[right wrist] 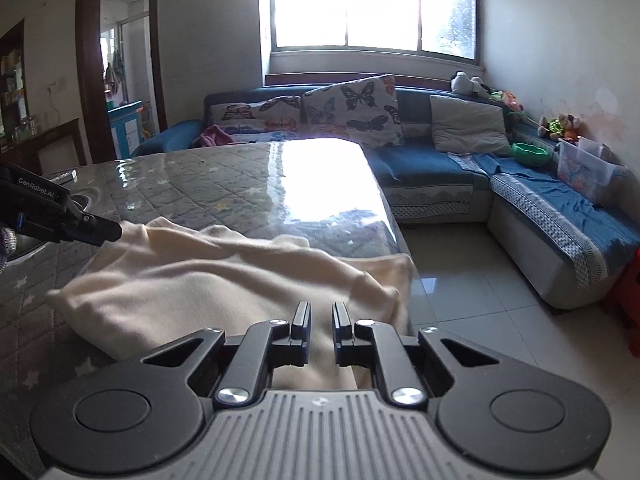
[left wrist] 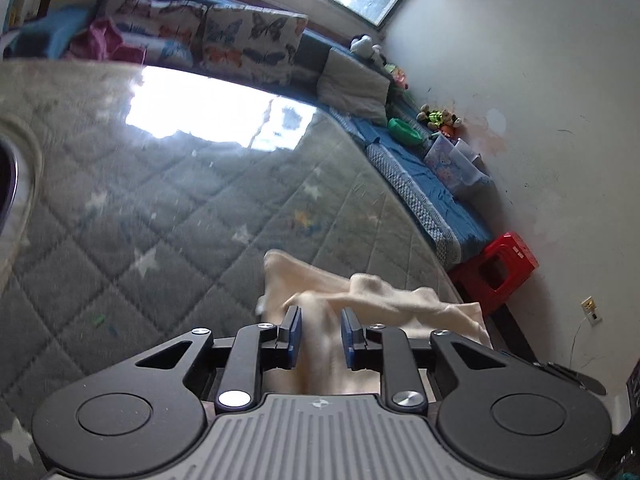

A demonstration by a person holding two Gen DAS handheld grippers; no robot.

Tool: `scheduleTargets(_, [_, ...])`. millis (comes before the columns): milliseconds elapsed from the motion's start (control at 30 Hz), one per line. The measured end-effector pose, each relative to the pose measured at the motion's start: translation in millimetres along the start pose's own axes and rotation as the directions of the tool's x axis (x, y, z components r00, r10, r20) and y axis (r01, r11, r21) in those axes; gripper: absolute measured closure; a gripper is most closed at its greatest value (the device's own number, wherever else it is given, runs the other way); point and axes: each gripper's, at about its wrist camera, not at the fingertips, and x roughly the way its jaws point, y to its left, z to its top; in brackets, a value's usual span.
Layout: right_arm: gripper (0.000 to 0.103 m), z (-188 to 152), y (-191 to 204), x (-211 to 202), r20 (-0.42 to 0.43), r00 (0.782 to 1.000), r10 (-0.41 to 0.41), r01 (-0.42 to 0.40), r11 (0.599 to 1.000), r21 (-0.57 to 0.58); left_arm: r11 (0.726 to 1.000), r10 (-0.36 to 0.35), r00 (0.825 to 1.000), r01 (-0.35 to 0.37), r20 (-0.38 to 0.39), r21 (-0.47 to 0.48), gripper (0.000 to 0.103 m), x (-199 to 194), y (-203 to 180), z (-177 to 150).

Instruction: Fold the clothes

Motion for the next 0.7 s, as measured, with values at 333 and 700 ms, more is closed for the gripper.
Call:
scheduleTargets(333, [0.093, 33.4, 4.8, 59.6, -0.074, 0.997, 0.031, -0.032, 0.999, -0.004, 0.991, -0.083, 0.991, 0.093, -0.104, 0.098, 0.082, 51.6, -35.3, 9.4])
scheduleTargets(700, [0.090, 37.1, 13.5, 84.7, -0.076, 0.997, 0.004, -0.007, 0.999, -0.039, 0.994, -0.051, 0.991, 0.063, -0.124, 0.095, 0.082, 79.3, -32.2, 8.4])
